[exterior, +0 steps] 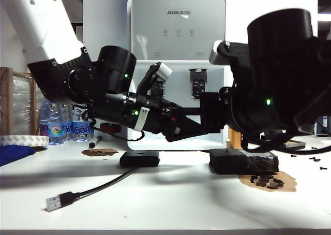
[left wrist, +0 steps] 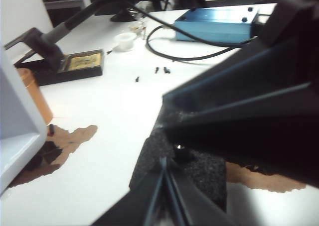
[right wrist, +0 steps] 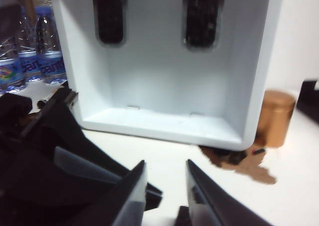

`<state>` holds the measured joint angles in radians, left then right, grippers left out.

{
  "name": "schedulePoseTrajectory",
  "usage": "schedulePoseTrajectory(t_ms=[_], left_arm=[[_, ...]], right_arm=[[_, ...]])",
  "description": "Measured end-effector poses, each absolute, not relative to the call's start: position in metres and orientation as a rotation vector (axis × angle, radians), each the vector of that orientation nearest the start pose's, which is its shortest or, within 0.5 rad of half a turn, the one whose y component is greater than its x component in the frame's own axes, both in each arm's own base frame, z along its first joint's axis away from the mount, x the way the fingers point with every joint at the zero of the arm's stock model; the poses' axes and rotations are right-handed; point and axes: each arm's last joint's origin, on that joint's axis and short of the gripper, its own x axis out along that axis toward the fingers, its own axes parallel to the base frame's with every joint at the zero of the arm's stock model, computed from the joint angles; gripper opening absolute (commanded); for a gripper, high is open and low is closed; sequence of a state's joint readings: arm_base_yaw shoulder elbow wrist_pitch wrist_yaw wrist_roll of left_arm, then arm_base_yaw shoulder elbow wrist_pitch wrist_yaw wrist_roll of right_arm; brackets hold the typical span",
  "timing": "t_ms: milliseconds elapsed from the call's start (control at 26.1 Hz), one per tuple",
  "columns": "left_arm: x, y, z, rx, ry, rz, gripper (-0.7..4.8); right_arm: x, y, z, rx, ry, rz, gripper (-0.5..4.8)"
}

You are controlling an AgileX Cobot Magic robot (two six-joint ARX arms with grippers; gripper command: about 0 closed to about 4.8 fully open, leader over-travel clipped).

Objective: Take the USB flash drive out of the black sponge and insert it into the slot on top of the black USB adpator box.

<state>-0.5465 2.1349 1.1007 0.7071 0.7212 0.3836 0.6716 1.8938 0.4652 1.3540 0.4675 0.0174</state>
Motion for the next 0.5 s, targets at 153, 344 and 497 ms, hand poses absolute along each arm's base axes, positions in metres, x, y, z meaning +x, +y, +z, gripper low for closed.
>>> schedulePoseTrajectory(t_ms=[153, 344, 497], left_arm=[[0.349, -0.244, 0.117, 0.306, 0.098, -1.316, -0.04], [0.359, -0.257, 0.115, 0.312, 0.11, -1.32, -0.04], [0.369, -0.263, 0.112, 0.301, 0.106, -1.334, -0.04]], right_arm=[[0.237, 0.167, 0.106, -0.058, 0.122, 0.161, 1.58], [0.24, 0.159, 0.099, -0.007, 0.186, 0.097, 1.47], [0.242, 0.155, 0.097, 0.032, 0.213, 0.067, 1.16]])
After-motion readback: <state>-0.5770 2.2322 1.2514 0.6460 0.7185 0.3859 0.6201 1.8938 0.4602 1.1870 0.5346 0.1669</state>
